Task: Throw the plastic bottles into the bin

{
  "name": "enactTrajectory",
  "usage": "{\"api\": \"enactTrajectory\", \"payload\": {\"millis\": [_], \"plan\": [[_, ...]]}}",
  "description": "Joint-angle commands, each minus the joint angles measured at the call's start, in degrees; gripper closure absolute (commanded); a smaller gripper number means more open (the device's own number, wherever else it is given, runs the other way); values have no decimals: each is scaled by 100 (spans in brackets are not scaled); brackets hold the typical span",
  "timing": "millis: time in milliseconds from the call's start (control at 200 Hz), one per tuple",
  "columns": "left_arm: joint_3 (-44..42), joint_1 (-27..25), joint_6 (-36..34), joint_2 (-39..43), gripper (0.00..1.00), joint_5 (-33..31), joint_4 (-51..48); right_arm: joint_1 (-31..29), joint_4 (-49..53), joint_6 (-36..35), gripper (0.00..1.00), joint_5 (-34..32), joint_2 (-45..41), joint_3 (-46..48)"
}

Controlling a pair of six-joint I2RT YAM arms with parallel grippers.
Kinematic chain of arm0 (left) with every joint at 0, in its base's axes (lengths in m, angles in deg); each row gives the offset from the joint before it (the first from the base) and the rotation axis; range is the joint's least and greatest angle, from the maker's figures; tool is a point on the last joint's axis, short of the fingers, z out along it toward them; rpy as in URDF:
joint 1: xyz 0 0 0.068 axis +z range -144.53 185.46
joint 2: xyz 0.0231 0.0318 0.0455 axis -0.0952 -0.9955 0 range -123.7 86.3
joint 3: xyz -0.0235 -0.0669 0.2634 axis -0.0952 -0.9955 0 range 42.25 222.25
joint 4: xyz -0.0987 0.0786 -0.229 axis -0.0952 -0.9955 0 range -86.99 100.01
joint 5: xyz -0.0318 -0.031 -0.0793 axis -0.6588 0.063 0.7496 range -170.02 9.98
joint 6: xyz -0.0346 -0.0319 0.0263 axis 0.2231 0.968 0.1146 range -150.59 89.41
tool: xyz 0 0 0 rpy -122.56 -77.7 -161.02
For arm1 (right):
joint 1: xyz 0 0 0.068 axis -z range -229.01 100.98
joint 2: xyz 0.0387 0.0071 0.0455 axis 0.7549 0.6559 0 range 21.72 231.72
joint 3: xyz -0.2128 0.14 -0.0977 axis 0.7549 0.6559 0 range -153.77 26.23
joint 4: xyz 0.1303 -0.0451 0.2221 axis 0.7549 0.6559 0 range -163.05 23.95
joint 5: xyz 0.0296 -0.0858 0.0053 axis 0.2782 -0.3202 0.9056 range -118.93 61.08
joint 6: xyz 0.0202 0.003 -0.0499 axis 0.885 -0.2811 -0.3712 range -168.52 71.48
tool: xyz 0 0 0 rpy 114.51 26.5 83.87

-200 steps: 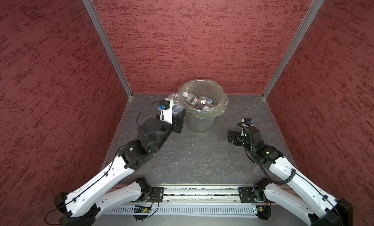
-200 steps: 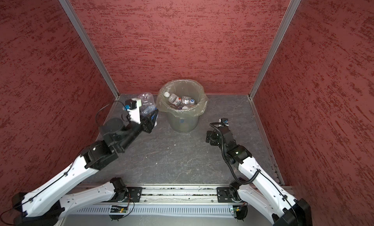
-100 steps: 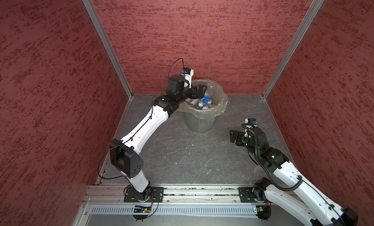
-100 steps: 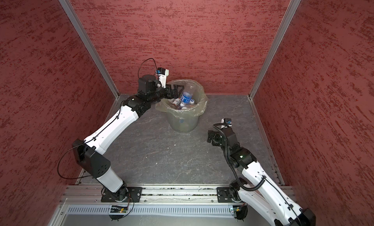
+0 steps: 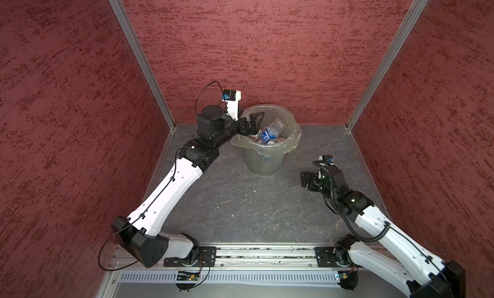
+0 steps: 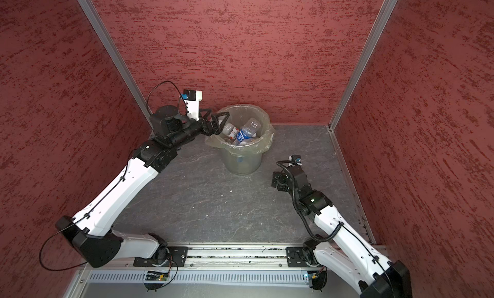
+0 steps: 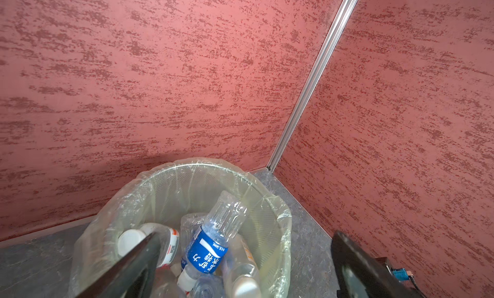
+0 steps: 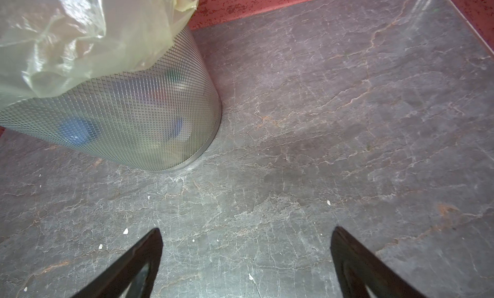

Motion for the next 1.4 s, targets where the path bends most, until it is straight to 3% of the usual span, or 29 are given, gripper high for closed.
{"api": "enactTrajectory", "payload": {"millis": [0, 636, 977, 1393], "plan": [[-494, 165, 60, 315, 1, -120, 214, 67, -212, -70, 1, -158, 83, -338], [-2257, 1222, 675, 1562, 1, 168, 225, 543, -309, -377, 1, -472, 292, -780], [-2763, 1456, 741, 1778, 1, -299, 126, 946, -448, -556, 2, -679, 277, -863], [-3400, 1871, 967, 2006, 1, -436, 306, 1502, -583, -563, 2, -185, 845, -1196]]}}
